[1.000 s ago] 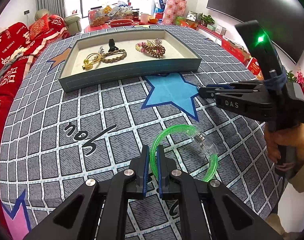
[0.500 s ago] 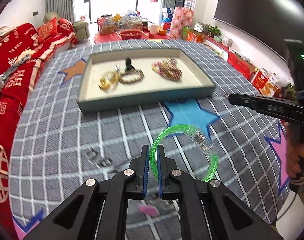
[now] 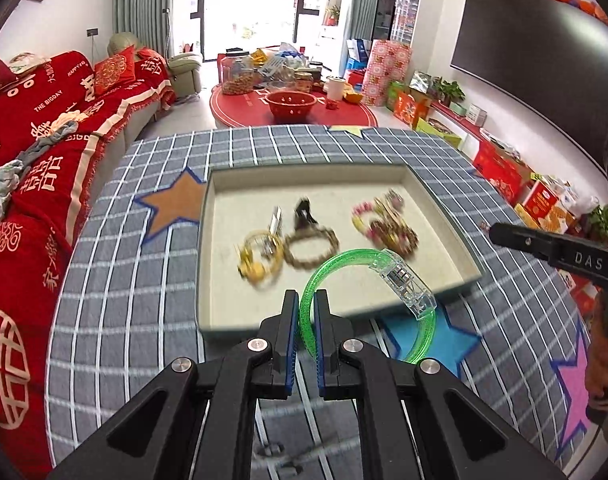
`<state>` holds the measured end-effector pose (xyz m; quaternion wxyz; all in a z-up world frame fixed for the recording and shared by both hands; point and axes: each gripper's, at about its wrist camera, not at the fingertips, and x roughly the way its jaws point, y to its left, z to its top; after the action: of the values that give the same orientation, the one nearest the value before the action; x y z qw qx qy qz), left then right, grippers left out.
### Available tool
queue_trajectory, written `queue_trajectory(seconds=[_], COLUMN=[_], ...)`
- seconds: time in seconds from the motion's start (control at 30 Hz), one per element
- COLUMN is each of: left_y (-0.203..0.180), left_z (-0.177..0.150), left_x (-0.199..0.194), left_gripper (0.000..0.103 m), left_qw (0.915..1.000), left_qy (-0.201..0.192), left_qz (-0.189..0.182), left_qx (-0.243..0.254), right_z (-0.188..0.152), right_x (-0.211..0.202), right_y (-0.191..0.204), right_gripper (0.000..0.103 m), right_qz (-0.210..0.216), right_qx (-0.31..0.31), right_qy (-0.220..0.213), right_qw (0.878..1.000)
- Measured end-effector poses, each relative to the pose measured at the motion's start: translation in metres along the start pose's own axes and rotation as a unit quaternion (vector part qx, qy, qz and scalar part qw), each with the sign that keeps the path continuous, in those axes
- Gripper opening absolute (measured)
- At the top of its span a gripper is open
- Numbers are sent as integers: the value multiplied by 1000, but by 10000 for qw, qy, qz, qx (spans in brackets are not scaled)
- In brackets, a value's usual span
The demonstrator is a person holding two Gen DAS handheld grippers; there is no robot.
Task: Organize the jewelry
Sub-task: 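Carry the green bangle and heart pendant over the tray with both tools, then open both tools to drop the bangle and pendant into the tray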
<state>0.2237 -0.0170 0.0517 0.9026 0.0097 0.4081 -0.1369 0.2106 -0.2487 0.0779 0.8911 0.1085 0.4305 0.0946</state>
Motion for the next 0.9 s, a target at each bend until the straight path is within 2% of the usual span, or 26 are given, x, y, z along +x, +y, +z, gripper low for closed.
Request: queue_trajectory(seconds=[0.37, 0.63, 0.9], left_y=[14, 9, 5], left_z=[31, 33, 31], left_x=[56, 94, 110], left_gripper=[20, 21, 21], left_qw=[9993, 9982, 9967], left_qy=[210, 457, 611], left_qz=[287, 391, 519], left_qx=[-76, 44, 141], right_z=[41, 48, 43], right_x=[62, 99, 122], right_y=[-9, -21, -33], right_gripper=[16, 16, 16], right_qz=[-142, -283, -350], right_qx=[186, 269, 374], right_qy=[250, 426, 594], right_qw=[9994, 9983, 9969])
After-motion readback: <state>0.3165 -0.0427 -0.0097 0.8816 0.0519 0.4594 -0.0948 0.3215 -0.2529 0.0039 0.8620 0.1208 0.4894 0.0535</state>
